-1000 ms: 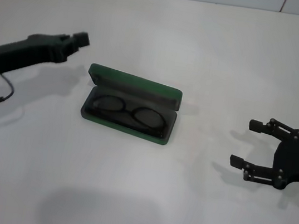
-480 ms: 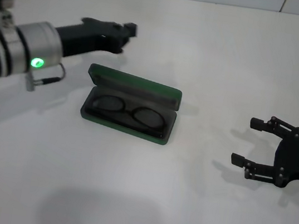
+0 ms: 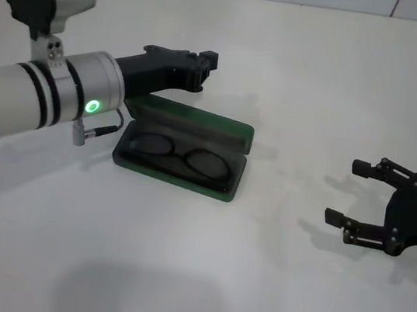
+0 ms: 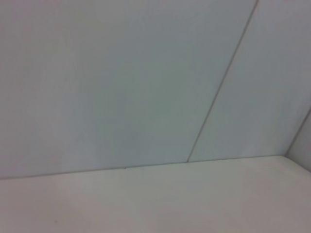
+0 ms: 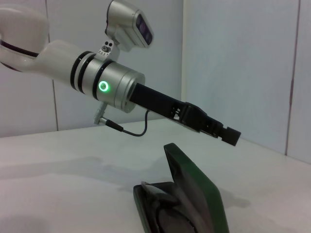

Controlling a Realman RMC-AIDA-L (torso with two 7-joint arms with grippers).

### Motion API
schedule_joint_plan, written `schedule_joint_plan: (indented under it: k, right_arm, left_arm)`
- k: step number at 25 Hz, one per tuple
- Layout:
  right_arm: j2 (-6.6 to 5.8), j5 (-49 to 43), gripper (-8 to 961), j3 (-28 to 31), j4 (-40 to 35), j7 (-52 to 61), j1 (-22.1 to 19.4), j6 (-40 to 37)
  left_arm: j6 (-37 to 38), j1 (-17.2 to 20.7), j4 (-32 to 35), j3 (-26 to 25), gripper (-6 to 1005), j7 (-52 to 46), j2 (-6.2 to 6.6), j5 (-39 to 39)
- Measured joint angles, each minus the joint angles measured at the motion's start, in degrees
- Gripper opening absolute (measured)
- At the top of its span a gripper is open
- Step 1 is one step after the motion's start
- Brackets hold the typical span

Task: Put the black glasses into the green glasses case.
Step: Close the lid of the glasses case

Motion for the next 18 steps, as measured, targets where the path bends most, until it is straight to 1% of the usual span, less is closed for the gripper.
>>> schedule_joint_plan:
  k: [4, 10, 18]
  right_arm:
    - [-0.09, 0.0, 886, 0.0, 0.0, 0.0, 0.4, 0.3]
    - [-0.09, 0.0, 886, 0.0, 0.0, 0.0, 0.5, 1.1]
    - [-0.08, 0.0, 886, 0.0, 0.0, 0.0, 0.6, 1.4]
  left_arm:
    - [-1.9, -0.4, -0.5, 1.0, -1, -2.3, 0.11, 0.5]
    - [-3.9, -0.4, -1.0, 1.1, -1, -2.4, 0.18, 1.5]
    - [-4.2, 0.0, -1.2, 1.2, -1, -3.1, 0.17, 2.7]
